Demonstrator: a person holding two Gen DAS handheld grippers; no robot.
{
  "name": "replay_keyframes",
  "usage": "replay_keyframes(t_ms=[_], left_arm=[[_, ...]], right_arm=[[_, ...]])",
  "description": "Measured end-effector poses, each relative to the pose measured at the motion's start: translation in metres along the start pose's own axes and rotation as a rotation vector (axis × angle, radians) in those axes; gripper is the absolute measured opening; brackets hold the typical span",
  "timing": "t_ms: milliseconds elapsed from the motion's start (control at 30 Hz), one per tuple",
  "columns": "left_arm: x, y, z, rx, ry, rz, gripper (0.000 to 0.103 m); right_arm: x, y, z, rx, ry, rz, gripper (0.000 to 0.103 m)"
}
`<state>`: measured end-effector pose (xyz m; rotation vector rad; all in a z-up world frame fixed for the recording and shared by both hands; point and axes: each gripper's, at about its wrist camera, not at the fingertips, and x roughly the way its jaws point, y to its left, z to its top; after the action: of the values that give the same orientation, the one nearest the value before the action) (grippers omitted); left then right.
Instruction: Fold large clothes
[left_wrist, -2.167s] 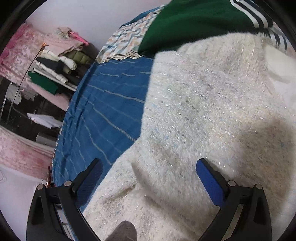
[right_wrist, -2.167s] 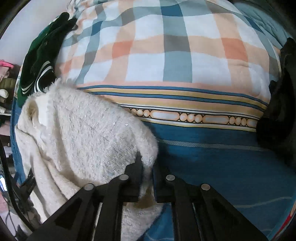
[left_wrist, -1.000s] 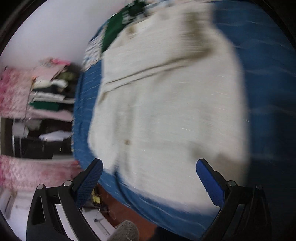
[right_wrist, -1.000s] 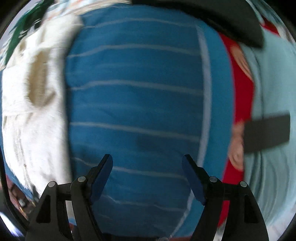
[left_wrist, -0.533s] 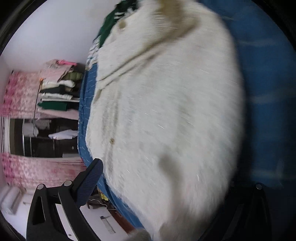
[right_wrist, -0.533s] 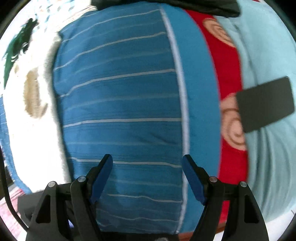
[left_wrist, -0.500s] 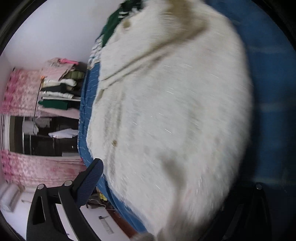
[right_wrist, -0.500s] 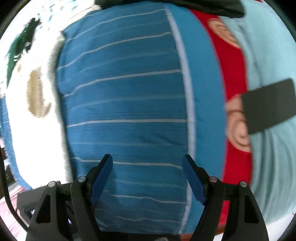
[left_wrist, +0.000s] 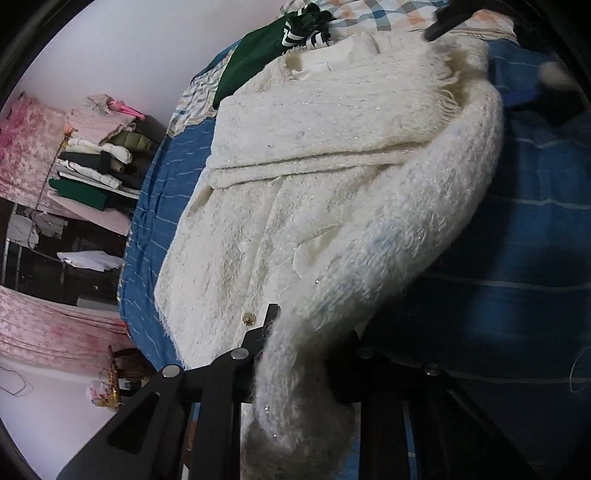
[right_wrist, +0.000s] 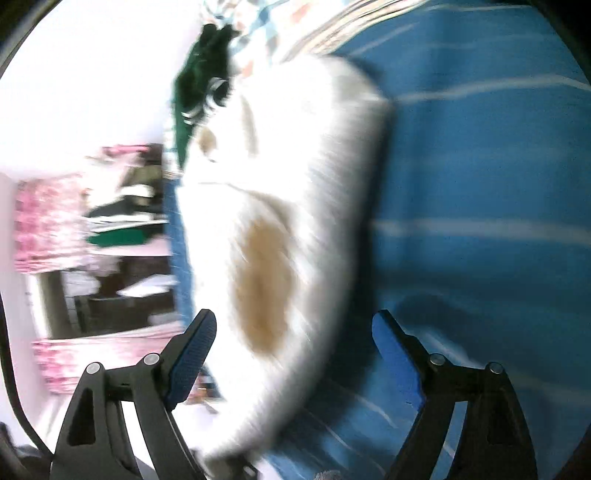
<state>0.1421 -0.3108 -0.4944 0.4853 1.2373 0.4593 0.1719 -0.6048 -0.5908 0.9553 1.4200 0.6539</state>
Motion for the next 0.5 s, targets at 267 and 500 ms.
replay_keyframes(t_ms=[267,500], left_arm=[[0.005,0.047,0.009,-0.093,0.059,-0.133,0.021],[0.017,0.151,0.011,-0.241,0.101,-0.261,0.023]], right_arm=[[0.024,0.017,0.006,0.113,0.015,-0.149,0.027],[0.001,0.137,-0.01,-0.013,-0.009,-0.241,0.023]])
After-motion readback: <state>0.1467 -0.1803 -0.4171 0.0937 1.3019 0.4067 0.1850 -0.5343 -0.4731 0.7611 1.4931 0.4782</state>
